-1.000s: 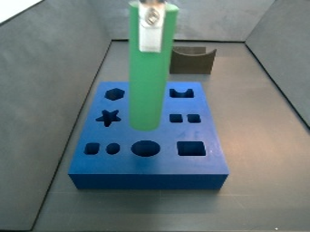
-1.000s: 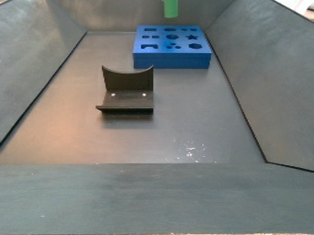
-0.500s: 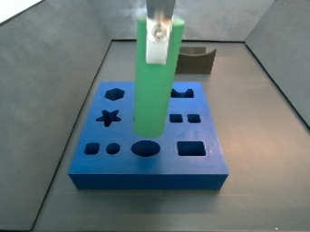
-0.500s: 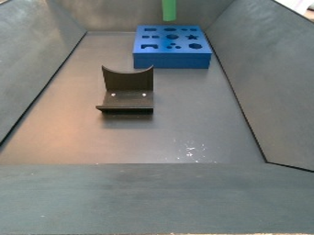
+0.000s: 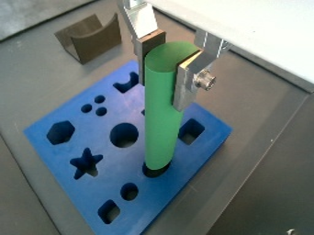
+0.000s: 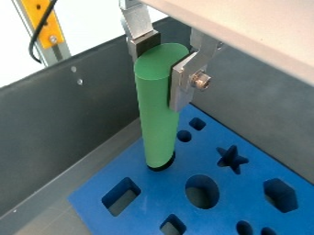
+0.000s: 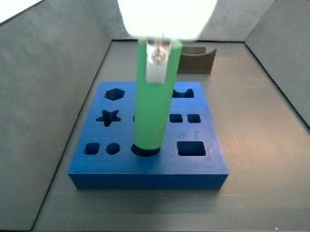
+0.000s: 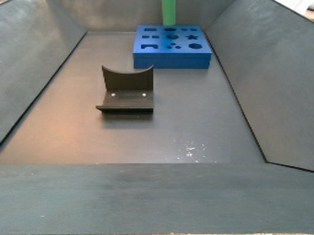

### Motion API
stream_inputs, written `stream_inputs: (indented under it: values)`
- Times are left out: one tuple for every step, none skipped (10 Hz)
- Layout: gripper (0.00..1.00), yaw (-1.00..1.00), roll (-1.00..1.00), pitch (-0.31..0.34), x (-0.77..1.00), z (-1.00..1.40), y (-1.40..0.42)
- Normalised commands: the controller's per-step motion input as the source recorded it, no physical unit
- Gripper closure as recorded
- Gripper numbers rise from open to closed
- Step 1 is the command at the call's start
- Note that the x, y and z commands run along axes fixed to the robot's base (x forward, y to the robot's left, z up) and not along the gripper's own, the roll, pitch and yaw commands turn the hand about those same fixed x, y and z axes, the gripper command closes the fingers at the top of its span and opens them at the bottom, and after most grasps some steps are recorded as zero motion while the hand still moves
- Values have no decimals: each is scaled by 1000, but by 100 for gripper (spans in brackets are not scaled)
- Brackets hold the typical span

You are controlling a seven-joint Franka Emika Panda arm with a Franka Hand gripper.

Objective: Pick up the oval object. Move up. Place the oval object on the fixture. Regrasp the oval object. Move to above the board. Insert the oval object.
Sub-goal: Insert the oval object.

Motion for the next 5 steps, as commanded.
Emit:
stream_inputs:
  values:
    - [100,0,0,0,0,-354,3]
    - [100,0,0,3,0,-314,0]
    - [100,0,1,33,-69,-343,49]
    - [100,0,23,27,-266,-323,63]
    - [100,0,19,53,-194,-303,126]
